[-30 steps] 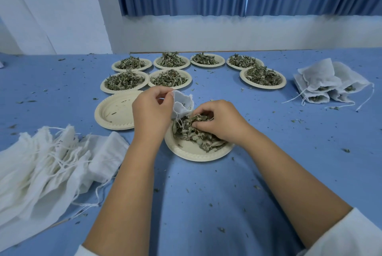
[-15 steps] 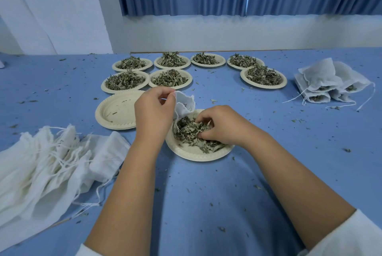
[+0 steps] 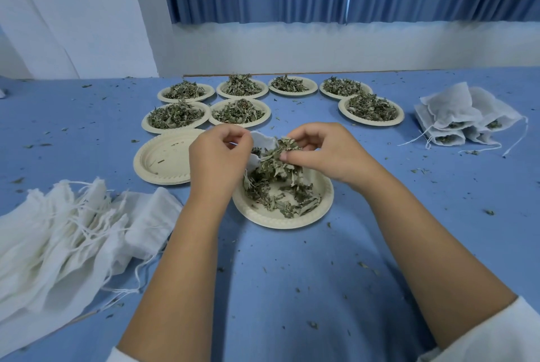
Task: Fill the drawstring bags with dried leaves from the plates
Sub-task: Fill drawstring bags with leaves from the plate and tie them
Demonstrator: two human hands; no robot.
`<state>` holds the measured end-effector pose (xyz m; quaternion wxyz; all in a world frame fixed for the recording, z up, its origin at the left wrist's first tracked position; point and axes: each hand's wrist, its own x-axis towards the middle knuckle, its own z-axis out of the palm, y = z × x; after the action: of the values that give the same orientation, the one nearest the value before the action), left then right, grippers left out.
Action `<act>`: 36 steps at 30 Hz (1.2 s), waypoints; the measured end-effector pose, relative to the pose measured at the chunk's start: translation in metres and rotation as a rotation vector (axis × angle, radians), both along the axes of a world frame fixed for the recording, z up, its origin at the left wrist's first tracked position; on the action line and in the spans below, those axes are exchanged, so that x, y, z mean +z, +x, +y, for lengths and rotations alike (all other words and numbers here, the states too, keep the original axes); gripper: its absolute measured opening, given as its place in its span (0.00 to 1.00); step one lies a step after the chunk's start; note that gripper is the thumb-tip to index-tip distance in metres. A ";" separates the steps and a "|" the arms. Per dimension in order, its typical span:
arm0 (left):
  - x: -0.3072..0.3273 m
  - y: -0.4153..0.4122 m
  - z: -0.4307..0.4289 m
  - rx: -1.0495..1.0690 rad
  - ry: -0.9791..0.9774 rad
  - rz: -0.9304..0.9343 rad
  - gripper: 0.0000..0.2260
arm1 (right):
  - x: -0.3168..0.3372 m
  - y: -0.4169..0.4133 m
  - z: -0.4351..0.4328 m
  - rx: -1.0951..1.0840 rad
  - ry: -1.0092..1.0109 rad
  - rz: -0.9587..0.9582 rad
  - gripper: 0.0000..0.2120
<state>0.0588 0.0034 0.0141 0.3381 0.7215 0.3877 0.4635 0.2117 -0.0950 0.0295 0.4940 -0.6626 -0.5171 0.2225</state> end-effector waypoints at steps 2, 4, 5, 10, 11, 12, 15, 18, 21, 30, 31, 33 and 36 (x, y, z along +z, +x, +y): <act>0.001 0.000 -0.001 -0.003 0.004 0.012 0.09 | 0.002 0.001 -0.001 -0.011 0.032 0.055 0.11; 0.001 0.000 -0.001 -0.010 0.008 0.021 0.09 | 0.004 0.003 -0.001 -0.034 0.073 0.092 0.11; 0.001 0.000 -0.001 -0.014 0.011 0.022 0.09 | 0.004 0.003 -0.002 -0.040 0.088 0.103 0.10; 0.000 0.000 -0.001 -0.019 0.004 0.024 0.08 | 0.006 0.002 -0.003 -0.080 0.130 0.139 0.09; 0.000 0.001 -0.001 -0.024 0.000 0.029 0.07 | 0.006 0.001 -0.002 -0.083 0.139 0.161 0.08; 0.000 0.001 -0.002 -0.033 -0.005 0.032 0.07 | 0.006 0.000 -0.001 -0.079 0.149 0.196 0.07; -0.001 0.004 -0.003 -0.053 -0.013 0.045 0.06 | 0.000 -0.006 0.004 -0.081 0.165 0.331 0.07; -0.001 0.006 -0.004 -0.069 -0.042 0.053 0.04 | -0.009 -0.012 0.009 -0.090 0.149 0.362 0.11; -0.001 0.006 -0.004 -0.084 -0.078 0.025 0.05 | -0.016 -0.016 0.013 -0.125 0.152 0.249 0.09; 0.000 0.008 -0.008 -0.156 -0.198 -0.062 0.08 | -0.024 -0.019 0.013 -0.197 0.107 -0.421 0.09; 0.000 0.008 -0.009 -0.157 -0.189 -0.051 0.08 | -0.023 -0.020 0.012 -0.179 0.103 -0.475 0.10; 0.001 0.008 -0.009 -0.166 -0.173 -0.034 0.07 | -0.020 -0.019 0.010 -0.143 0.085 -0.578 0.11; 0.001 0.009 -0.011 -0.194 -0.155 -0.016 0.05 | -0.018 -0.016 0.010 -0.111 0.022 -0.685 0.12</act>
<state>0.0678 -0.0071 0.0154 0.4391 0.7236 0.3483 0.4029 0.1954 -0.0850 0.0113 0.3103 -0.7207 -0.6183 -0.0457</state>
